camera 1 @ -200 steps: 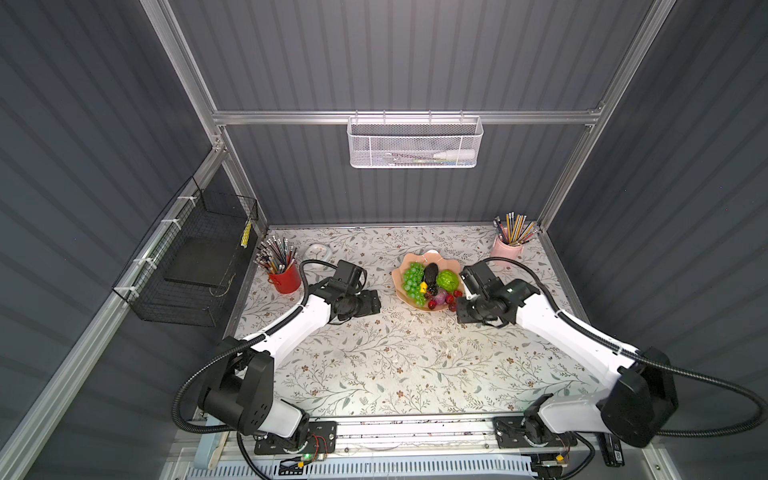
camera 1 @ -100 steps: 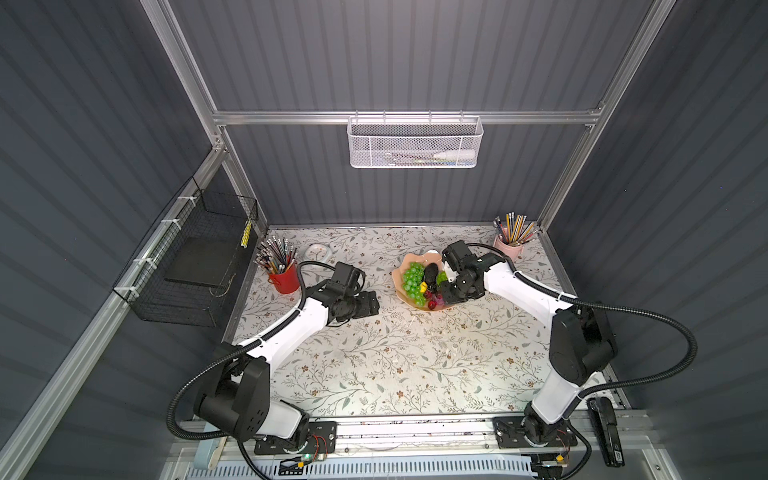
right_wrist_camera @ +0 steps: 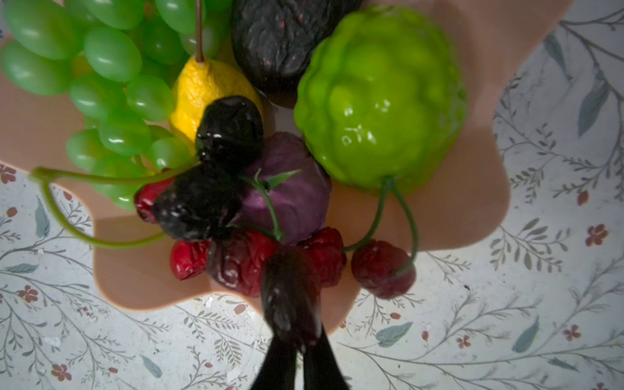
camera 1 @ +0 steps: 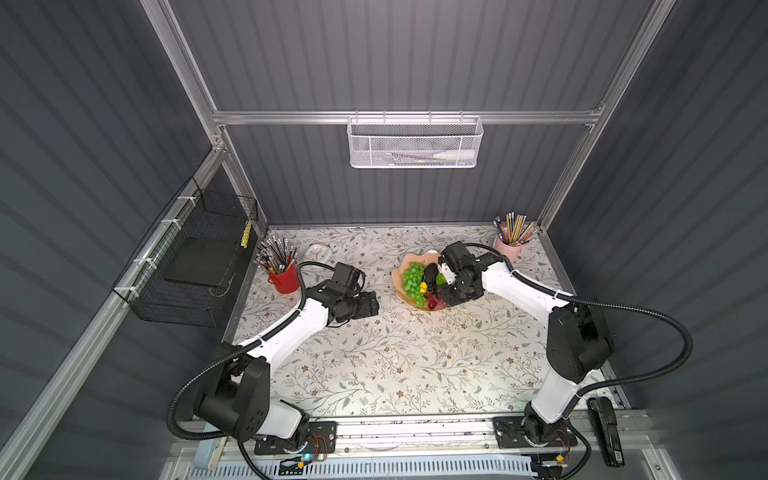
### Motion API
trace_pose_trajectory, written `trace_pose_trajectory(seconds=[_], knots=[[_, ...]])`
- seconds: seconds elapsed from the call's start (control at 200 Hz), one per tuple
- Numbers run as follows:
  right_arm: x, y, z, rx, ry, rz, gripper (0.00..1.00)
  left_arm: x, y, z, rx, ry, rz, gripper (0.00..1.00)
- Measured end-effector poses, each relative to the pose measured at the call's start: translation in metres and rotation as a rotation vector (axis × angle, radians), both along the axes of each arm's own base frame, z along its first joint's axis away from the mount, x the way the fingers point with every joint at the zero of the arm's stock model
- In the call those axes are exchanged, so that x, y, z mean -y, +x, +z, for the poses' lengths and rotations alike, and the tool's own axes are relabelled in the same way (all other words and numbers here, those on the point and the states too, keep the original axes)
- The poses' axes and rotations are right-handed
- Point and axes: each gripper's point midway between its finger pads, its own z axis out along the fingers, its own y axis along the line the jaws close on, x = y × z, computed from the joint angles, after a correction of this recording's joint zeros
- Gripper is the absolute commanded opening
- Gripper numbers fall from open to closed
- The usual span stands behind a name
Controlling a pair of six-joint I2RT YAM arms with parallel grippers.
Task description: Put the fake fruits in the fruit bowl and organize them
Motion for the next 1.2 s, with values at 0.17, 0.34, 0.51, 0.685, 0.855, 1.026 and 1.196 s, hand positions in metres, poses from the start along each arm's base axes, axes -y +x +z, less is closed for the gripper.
trace_pose_trajectory(seconds=[0.17, 0.34, 0.51, 0.685, 0.855, 1.026, 1.196], knots=[[0.0, 0.002, 0.002, 0.014, -0.002, 0.004, 0.29, 0.0, 0.0, 0.0, 0.0, 0.0, 0.0, 0.85], [0.0, 0.012, 0.022, 0.075, -0.002, 0.001, 0.34, 0.0, 0.0, 0.001, 0.0, 0.001, 0.001, 0.85], [0.0, 0.021, 0.069, 0.201, 0.036, -0.003, 0.43, 0.0, 0.003, 0.007, 0.009, 0.0, 0.007, 0.89], [0.003, 0.025, 0.107, 0.306, 0.06, -0.002, 0.48, 0.0, 0.008, 0.015, 0.02, -0.004, 0.026, 0.98], [0.008, 0.022, 0.131, 0.375, 0.069, 0.006, 0.59, -0.005, 0.017, 0.027, 0.04, -0.007, 0.056, 1.0], [0.016, 0.016, 0.17, 0.479, 0.096, 0.013, 0.82, -0.017, 0.032, 0.048, 0.085, -0.026, 0.104, 1.0], [0.033, 0.008, 0.205, 0.557, 0.152, -0.017, 0.99, -0.036, 0.047, 0.073, 0.16, -0.026, 0.156, 1.0]])
